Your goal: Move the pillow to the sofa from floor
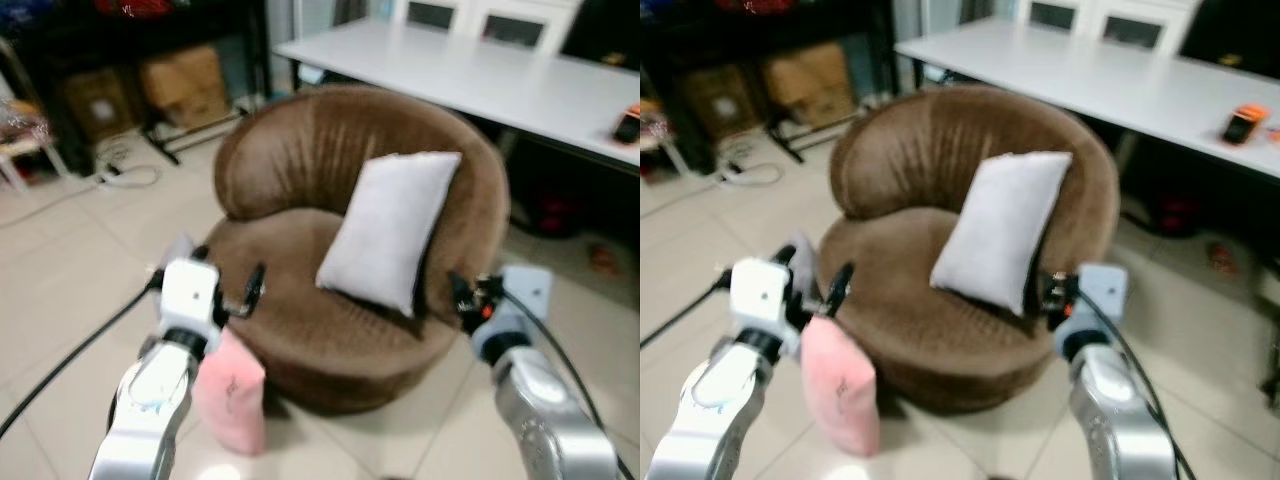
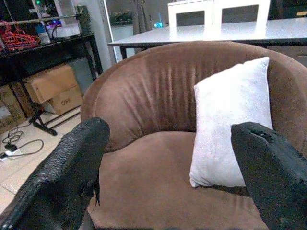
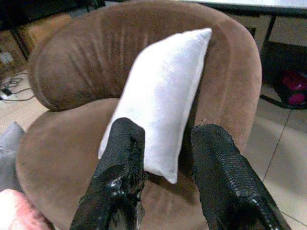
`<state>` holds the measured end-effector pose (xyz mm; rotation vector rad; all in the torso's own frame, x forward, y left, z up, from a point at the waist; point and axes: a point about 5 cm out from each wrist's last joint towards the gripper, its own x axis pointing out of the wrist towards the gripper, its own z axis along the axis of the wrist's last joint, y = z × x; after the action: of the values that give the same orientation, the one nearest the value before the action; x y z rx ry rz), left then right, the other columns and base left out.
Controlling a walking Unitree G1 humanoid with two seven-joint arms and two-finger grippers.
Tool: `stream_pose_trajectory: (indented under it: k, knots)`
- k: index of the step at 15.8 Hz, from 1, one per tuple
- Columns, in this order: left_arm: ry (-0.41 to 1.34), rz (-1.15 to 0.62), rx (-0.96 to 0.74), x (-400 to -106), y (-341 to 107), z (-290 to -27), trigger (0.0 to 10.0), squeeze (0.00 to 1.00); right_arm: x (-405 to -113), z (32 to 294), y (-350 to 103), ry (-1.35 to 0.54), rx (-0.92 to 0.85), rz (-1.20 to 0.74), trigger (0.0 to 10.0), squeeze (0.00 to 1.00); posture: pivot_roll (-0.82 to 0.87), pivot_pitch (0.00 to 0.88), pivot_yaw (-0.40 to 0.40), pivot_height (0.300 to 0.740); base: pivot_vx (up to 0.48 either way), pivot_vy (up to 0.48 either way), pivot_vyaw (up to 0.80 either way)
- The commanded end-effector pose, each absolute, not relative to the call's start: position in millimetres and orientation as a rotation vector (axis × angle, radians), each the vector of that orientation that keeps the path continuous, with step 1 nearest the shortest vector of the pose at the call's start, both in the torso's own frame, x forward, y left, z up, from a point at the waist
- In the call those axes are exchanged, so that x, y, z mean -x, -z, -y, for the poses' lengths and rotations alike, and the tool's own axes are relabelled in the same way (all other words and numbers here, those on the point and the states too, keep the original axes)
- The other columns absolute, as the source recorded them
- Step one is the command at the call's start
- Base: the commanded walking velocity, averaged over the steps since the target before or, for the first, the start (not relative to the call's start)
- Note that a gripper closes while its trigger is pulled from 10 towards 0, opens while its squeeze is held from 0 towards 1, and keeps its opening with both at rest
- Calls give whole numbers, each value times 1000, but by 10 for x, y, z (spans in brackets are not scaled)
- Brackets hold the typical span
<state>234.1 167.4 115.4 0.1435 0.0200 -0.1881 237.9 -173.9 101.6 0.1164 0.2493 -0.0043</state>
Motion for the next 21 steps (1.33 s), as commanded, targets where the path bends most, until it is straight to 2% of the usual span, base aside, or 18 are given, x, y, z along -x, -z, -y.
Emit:
stream_pose_trajectory:
  k: [1,6,21]
  knots:
    - [169,-14,-149,-2347,-1159,-1691,10000,0,-2379,1747,-1046,-3,-107,-236,10000,0,-117,0,4,740,0,0,0]
    - [161,-13,-134,-2336,-1143,-1695,10000,0,-2369,1711,-1030,-29,-110,-237,10000,0,-117,0,-3,740,0,114,0]
    - [148,-39,-147,-2248,-1056,-1721,10000,0,-2262,1655,-934,-34,-125,-274,10000,0,-108,0,-8,740,0,342,0]
